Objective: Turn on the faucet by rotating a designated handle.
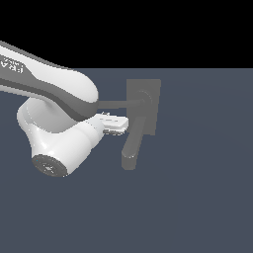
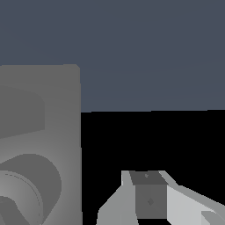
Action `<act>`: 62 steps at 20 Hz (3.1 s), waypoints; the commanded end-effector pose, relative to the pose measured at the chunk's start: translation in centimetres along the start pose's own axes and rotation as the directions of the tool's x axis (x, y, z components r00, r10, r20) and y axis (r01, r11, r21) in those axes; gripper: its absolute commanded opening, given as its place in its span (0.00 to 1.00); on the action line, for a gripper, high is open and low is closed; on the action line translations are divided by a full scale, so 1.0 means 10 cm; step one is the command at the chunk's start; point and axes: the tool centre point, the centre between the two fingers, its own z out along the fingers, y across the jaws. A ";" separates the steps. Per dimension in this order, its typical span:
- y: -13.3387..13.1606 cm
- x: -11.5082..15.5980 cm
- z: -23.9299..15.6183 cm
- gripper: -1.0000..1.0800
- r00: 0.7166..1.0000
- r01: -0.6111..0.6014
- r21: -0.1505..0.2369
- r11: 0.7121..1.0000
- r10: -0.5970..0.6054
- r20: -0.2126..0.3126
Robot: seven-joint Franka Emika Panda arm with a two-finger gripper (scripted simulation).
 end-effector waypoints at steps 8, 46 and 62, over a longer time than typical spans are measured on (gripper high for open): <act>0.05 -0.38 0.00 0.00 1.000 0.000 0.000 1.000 0.000 0.001; -0.38 -1.37 -0.01 0.00 1.000 0.003 0.001 1.000 -0.002 -0.009; -0.73 -1.57 -0.04 0.00 1.000 0.005 0.000 1.000 -0.005 -0.025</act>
